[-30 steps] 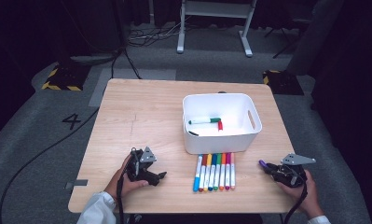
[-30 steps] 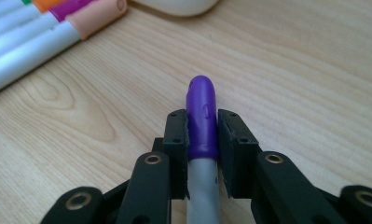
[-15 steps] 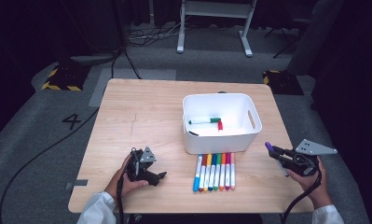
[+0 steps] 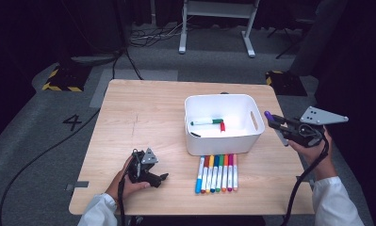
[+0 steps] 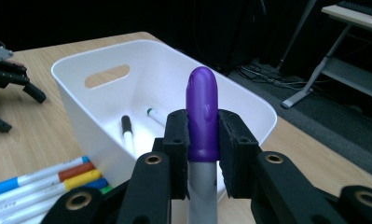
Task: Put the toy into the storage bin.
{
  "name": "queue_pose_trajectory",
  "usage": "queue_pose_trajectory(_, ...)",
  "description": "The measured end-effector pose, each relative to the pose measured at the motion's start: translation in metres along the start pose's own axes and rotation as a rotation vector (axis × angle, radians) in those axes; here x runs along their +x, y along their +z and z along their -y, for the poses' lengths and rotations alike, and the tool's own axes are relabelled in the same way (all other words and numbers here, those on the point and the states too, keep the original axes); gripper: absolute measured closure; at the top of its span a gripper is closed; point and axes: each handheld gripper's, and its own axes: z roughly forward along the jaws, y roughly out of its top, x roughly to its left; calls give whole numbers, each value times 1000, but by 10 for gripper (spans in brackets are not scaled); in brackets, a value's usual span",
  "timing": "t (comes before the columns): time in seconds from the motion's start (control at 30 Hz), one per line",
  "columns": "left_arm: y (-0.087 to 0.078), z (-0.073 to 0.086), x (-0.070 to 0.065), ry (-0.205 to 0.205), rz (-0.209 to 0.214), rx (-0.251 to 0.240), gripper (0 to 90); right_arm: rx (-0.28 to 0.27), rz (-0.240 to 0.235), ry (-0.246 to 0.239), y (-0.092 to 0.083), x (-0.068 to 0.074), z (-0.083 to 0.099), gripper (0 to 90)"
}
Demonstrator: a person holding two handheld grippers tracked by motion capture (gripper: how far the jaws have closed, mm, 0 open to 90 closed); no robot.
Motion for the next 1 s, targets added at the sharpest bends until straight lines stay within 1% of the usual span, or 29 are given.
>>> queue_pose_trajectory(0.07, 0, 0, 0, 0, 0, 0, 110, -10, -14, -5, 5, -2, -10, 748)
queue_pose_trajectory(0.23, 0, 0, 0, 0, 0, 0, 110, -1, -30, -48, 20, -2, -33, 748)
queue_pose_trajectory(0.3, 0, 0, 0, 0, 0, 0, 111, 0, -53, -47, 27, -2, -41, 748)
queue_pose_trajectory(0.33, 0, 0, 0, 0, 0, 0, 111, 4, -57, -51, 32, -2, -45, 747)
queue_pose_trajectory(0.47, 0, 0, 0, 0, 0, 0, 111, 54, -69, -81, 52, 0, -55, 747)
queue_pose_trajectory(0.6, 0, 0, 0, 0, 0, 0, 110, 78, -106, -96, 72, 5, -61, 748)
queue_pose_trajectory(0.7, 0, 0, 0, 0, 1, 0, 111, 124, -129, -119, 90, 10, -62, 748)
queue_pose_trajectory(0.87, 0, 0, 0, 0, 0, 0, 111, 191, -176, -136, 115, 21, -62, 748)
queue_pose_trajectory(0.93, 0, 0, 0, 0, 0, 0, 111, 229, -192, -143, 125, 24, -61, 747)
queue_pose_trajectory(1.0, 0, 0, 0, -1, 1, 0, 110, 265, -225, -147, 134, 28, -58, 748)
